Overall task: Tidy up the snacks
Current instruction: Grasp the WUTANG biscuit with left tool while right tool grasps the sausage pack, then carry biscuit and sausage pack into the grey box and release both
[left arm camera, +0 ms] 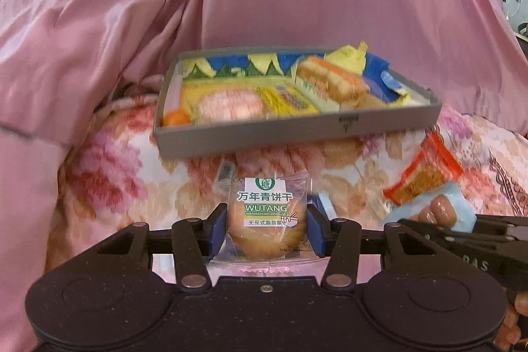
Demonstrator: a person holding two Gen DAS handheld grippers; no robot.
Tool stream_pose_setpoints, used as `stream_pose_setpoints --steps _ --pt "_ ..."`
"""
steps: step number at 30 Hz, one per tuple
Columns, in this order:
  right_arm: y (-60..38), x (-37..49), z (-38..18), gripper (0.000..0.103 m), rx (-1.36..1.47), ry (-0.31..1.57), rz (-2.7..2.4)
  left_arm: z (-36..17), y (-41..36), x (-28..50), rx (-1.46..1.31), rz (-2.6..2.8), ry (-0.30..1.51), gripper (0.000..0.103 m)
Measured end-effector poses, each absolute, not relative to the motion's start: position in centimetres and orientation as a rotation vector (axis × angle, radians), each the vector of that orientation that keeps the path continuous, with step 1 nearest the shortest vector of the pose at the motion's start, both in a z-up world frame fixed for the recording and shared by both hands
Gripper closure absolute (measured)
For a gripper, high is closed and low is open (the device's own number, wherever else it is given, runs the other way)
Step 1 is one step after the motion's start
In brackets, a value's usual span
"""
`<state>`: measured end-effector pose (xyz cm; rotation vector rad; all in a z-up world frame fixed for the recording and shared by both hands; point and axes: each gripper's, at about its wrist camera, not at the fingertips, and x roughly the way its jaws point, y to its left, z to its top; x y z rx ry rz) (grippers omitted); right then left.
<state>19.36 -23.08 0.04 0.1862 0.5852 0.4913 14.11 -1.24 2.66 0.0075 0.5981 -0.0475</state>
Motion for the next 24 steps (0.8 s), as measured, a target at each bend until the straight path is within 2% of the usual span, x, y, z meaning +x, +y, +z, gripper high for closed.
stream_pose_setpoints --steps 12,18,24 --pt "-22.3 21.5 6.2 0.084 0.182 0.472 0.562 7.5 0.6 20.0 0.024 -0.008 0.601 0.052" --pt "-19.4 25.5 11.0 0.084 0.061 0.446 0.653 10.3 2.2 25.1 -0.027 -0.009 0.652 0.052" --pt "-14.7 30.0 13.4 0.084 -0.078 0.496 0.715 10.1 3.2 28.6 -0.072 0.015 0.594 0.052"
